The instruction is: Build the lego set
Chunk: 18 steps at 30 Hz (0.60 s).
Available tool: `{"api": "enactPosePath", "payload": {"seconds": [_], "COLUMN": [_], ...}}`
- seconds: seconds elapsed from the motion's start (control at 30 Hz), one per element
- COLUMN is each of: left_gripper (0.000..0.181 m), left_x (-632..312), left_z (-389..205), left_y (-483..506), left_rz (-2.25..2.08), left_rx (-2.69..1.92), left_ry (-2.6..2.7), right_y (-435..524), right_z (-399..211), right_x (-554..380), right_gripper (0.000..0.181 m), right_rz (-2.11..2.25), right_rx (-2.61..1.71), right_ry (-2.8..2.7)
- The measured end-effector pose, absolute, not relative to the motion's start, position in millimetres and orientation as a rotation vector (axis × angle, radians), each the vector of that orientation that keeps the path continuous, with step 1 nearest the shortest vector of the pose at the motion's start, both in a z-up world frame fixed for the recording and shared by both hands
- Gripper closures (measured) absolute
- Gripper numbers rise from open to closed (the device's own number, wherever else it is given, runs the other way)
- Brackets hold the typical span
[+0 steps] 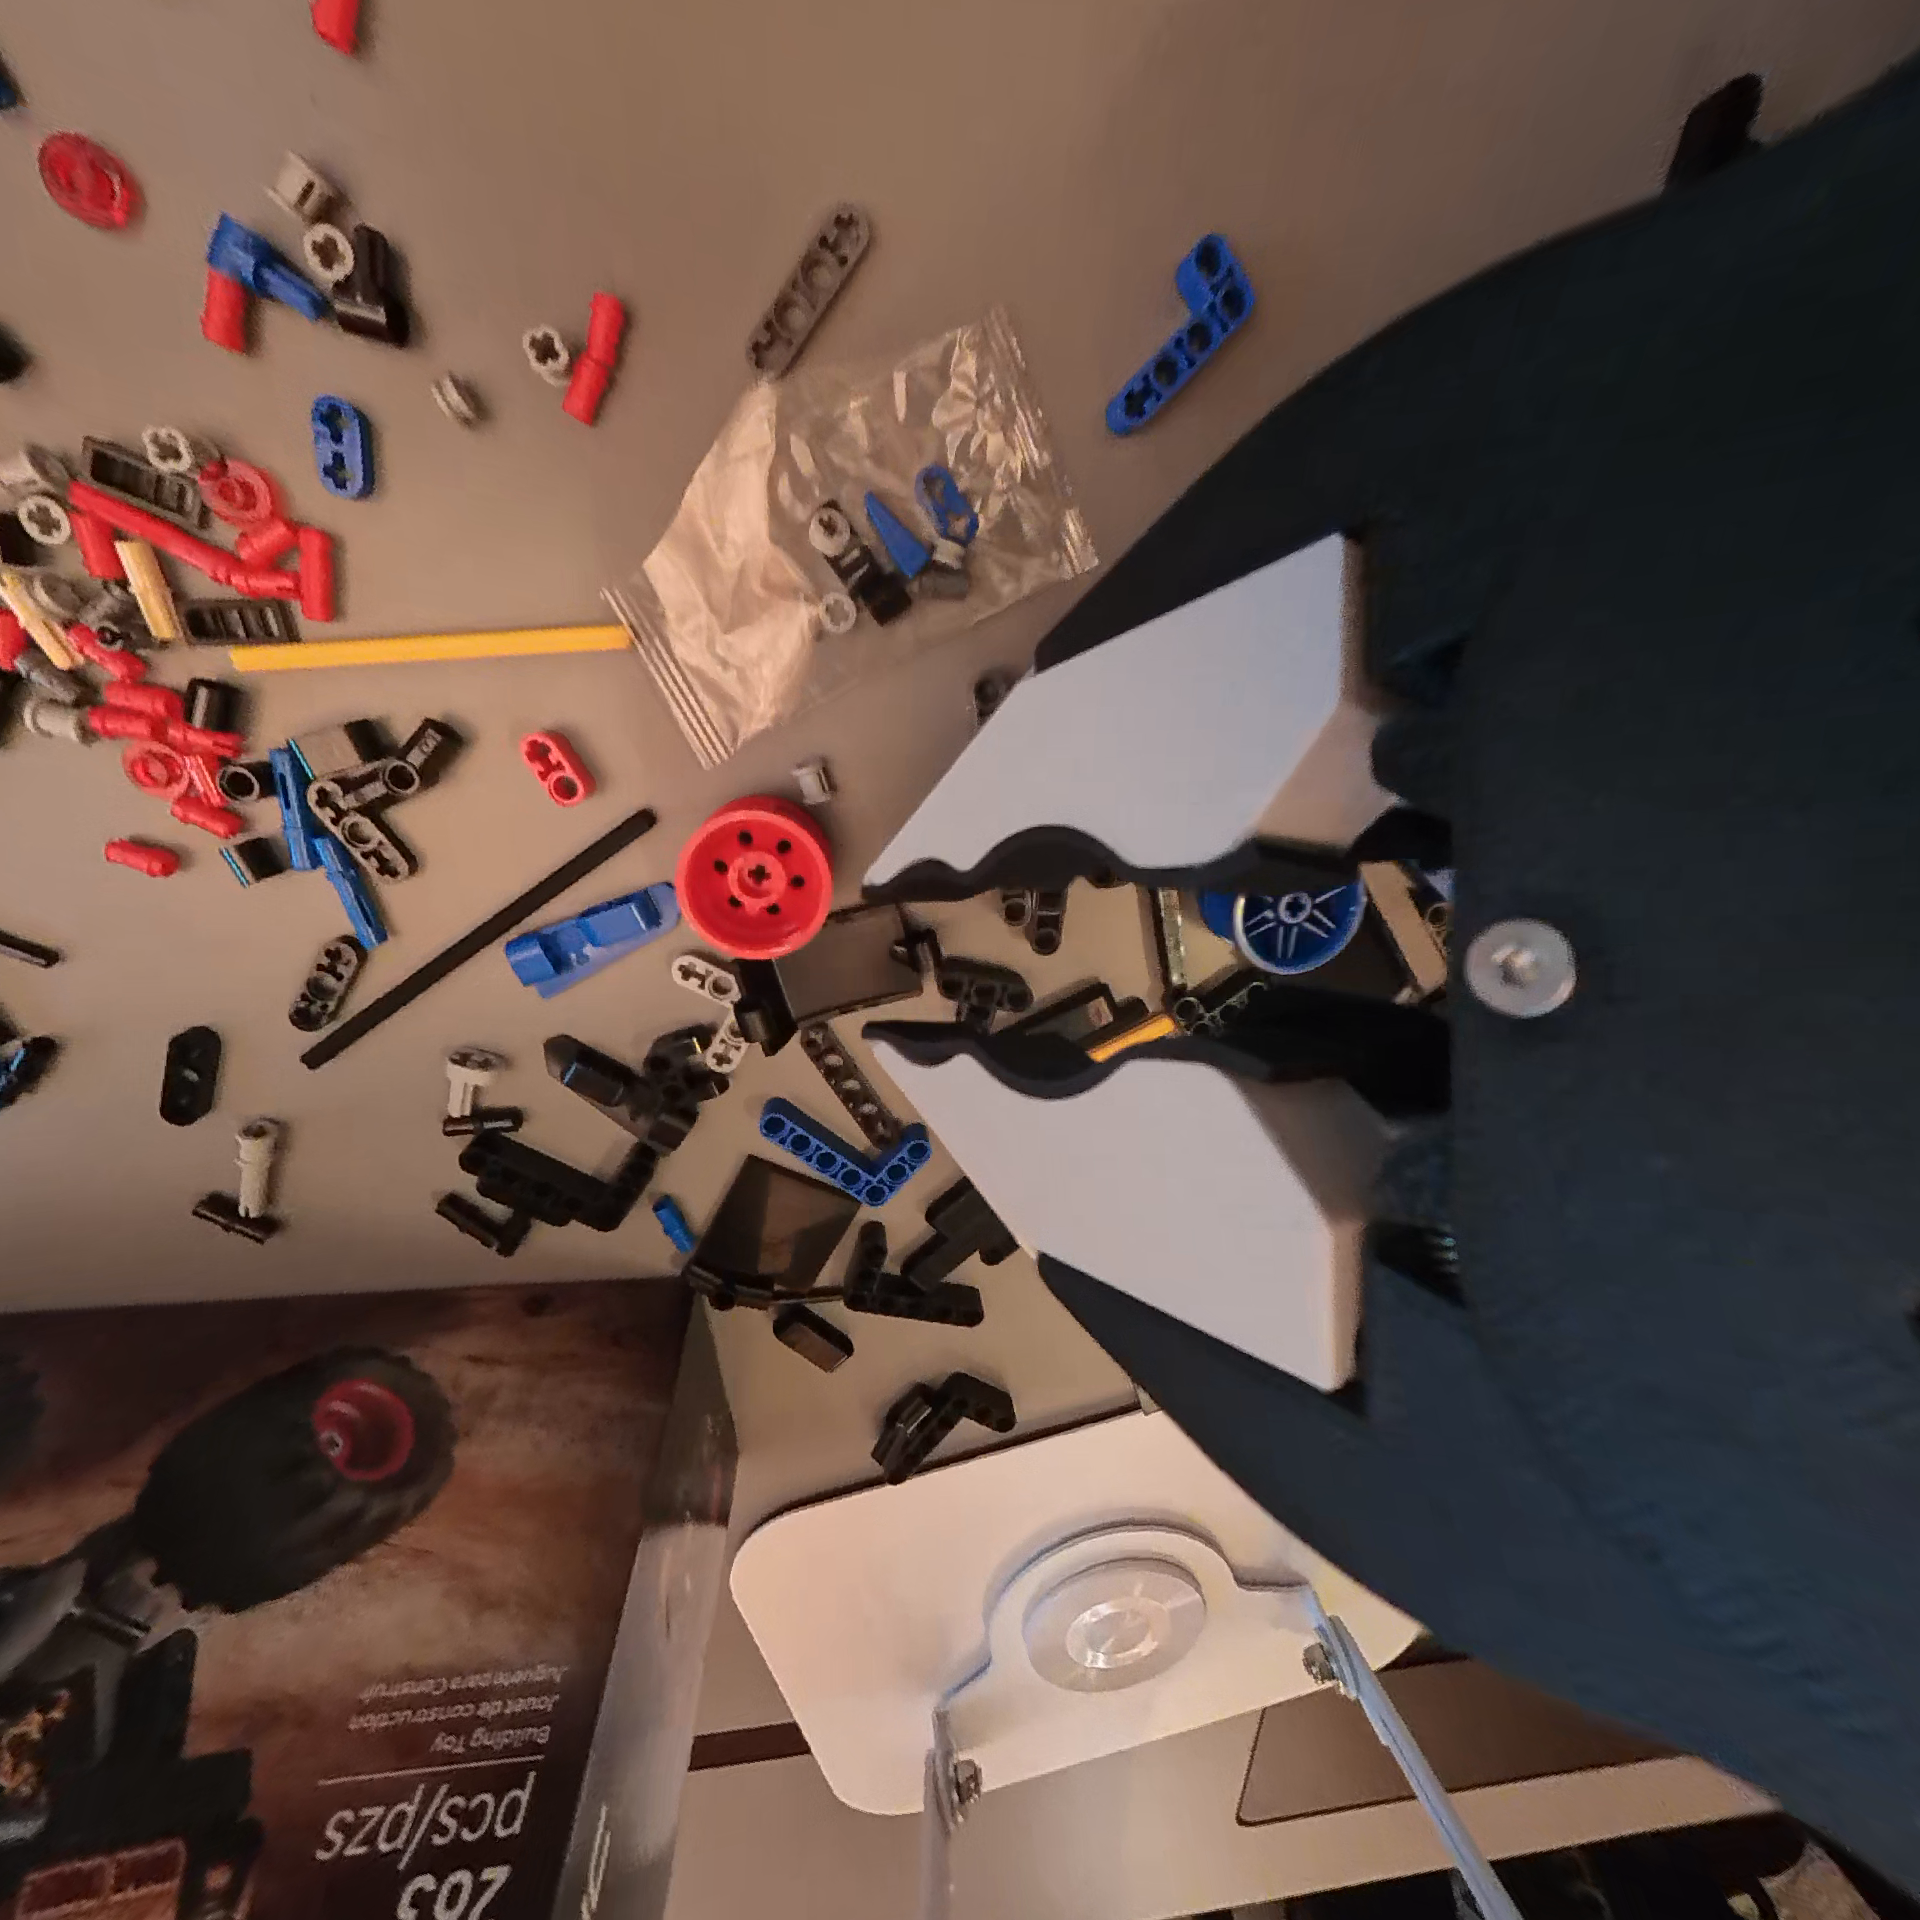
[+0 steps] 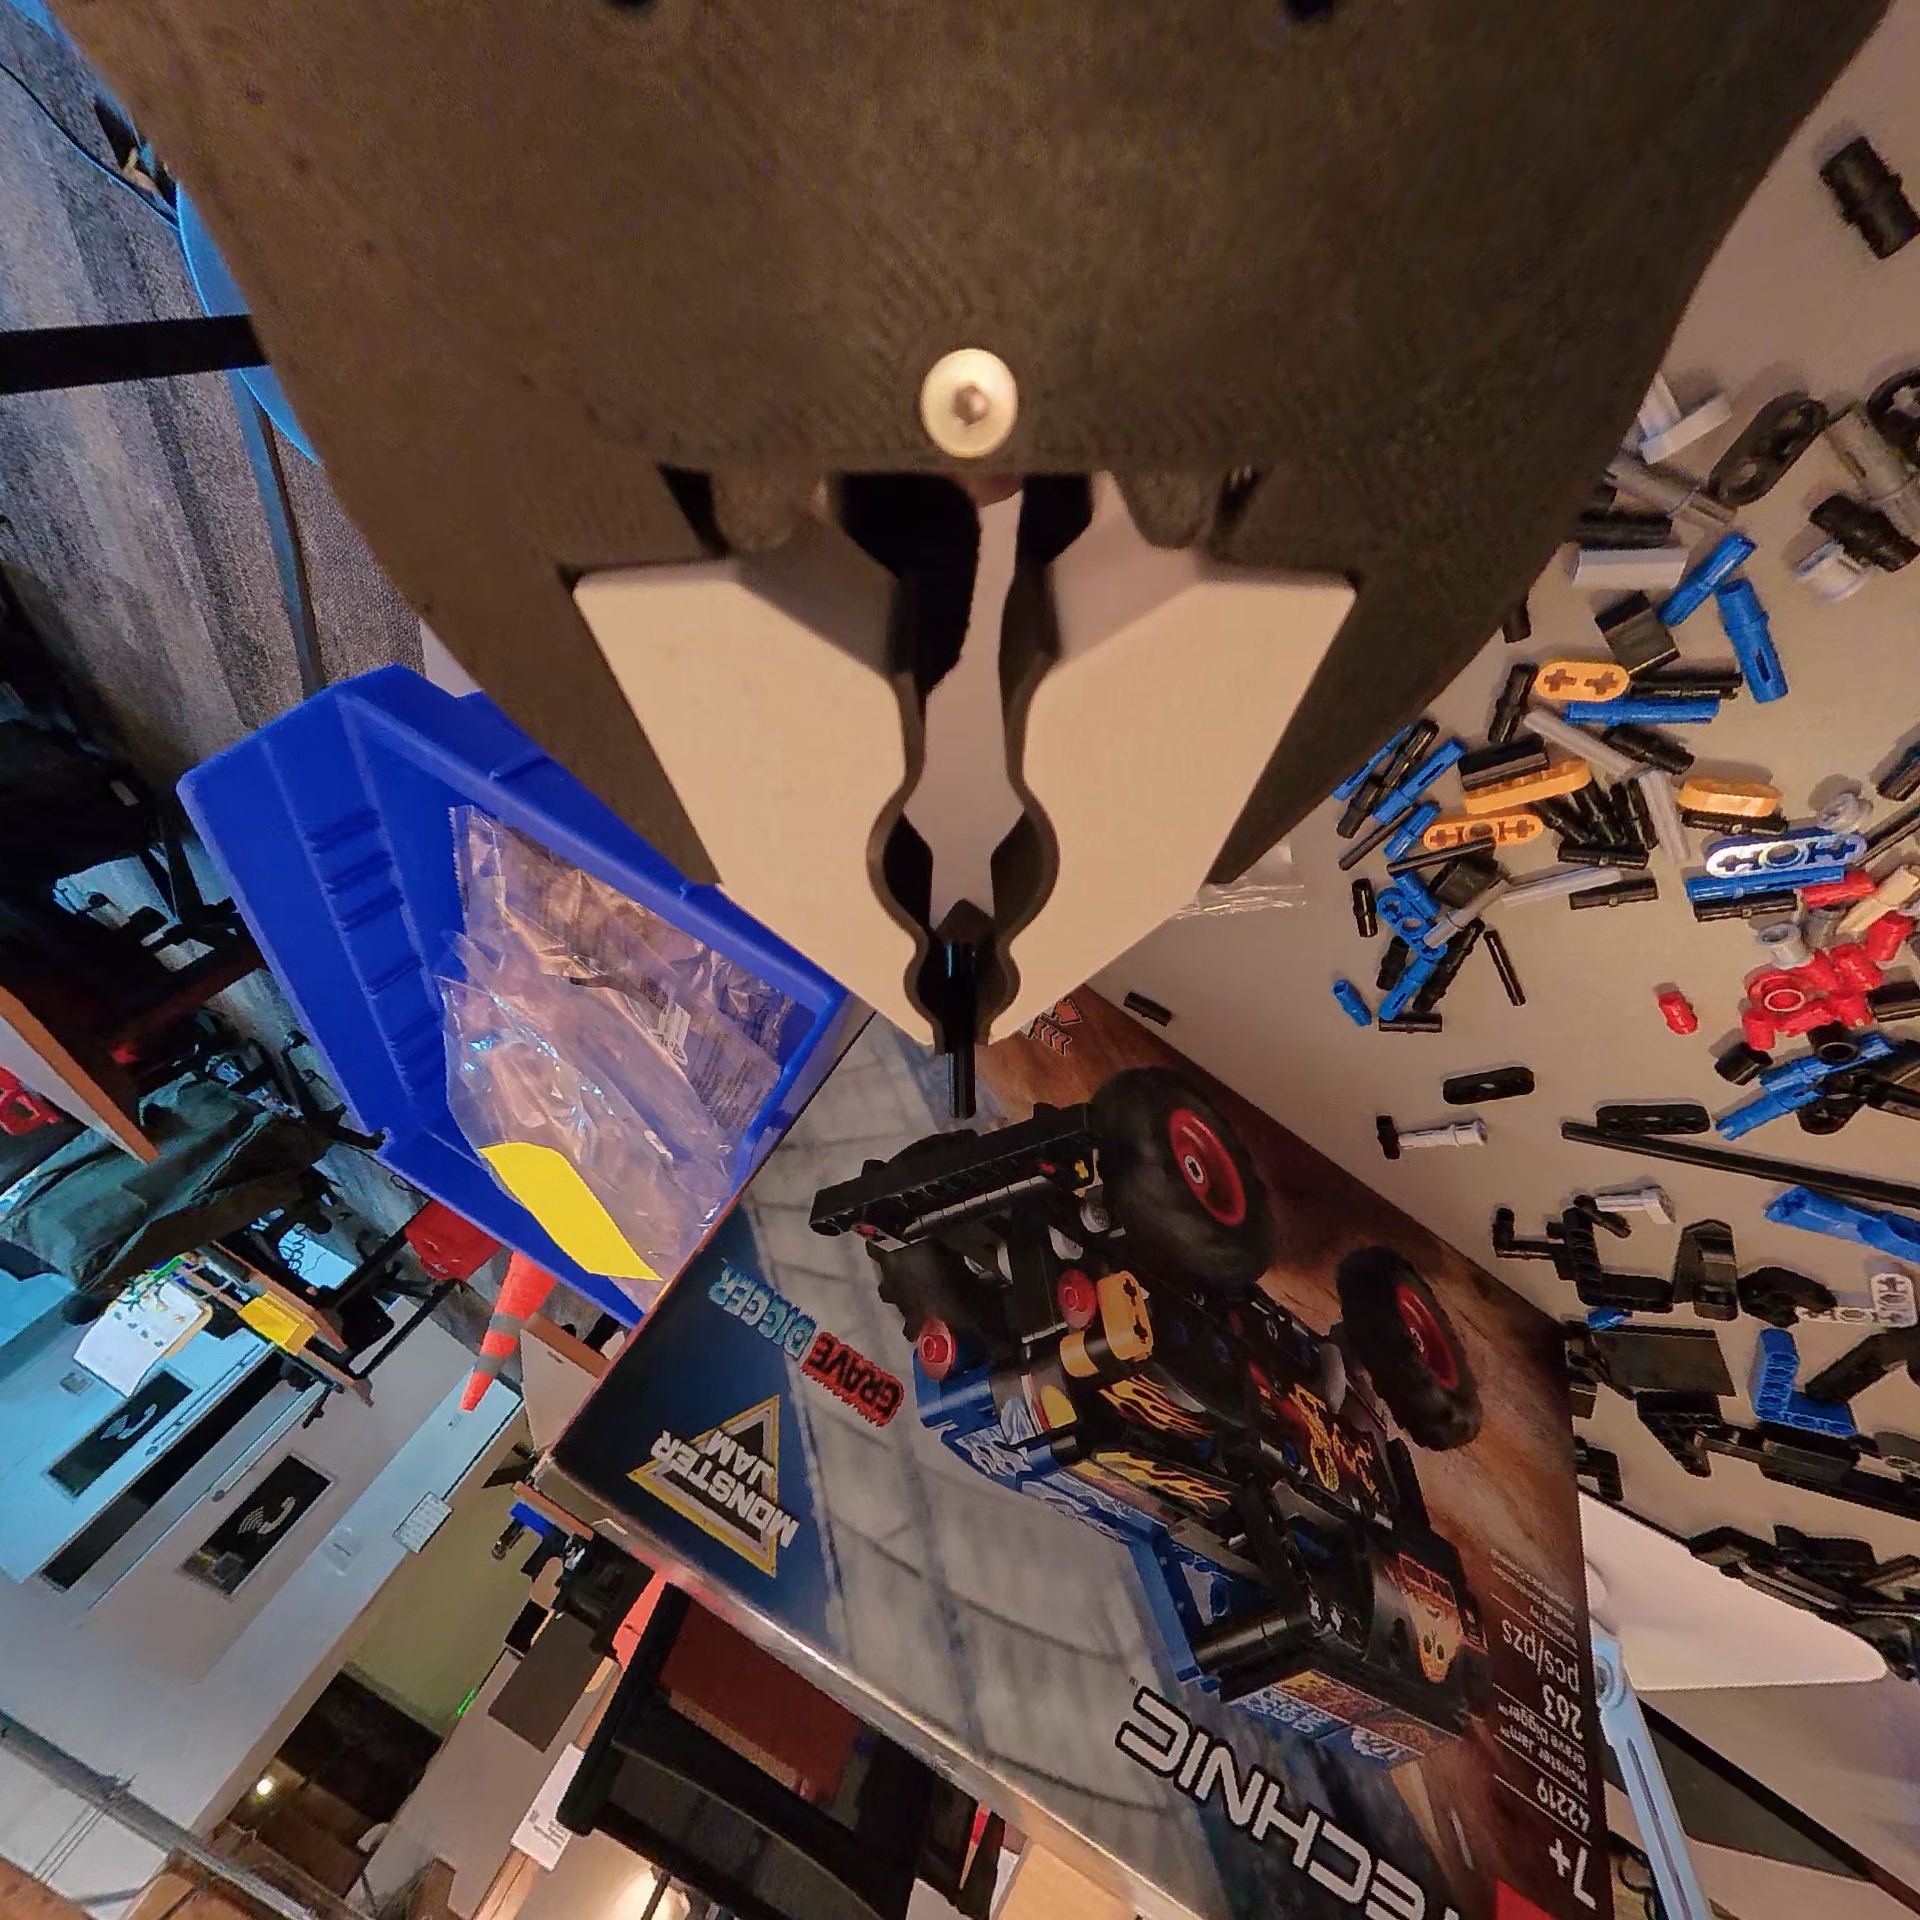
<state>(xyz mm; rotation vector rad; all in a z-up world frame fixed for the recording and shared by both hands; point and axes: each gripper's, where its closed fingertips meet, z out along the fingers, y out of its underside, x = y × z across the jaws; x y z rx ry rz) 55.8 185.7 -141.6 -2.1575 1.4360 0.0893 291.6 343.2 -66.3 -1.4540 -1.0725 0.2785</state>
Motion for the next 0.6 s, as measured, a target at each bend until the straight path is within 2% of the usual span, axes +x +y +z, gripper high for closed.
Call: {"api": "enactPosePath", "payload": {"seconds": [0.37,0.6], "left_gripper": [0.159,0.156], "left_x": [67.9,83.1], "left_z": [-154.9,-133.7], "left_y": [191.0,198.2], "left_rz": [0.038,0.063], "left_rx": [-2.157,-2.089], "left_ry": [1.422,1.425], "right_y": [344.3,350.7], "right_z": [-67.7,-62.0], "right_x": [292.2,301.6], "right_gripper": [0.178,0.178], "right_rz": [0.277,0.277], "right_rx": [-1.461,-1.475], "right_ry": [-1.072,-1.011]}}
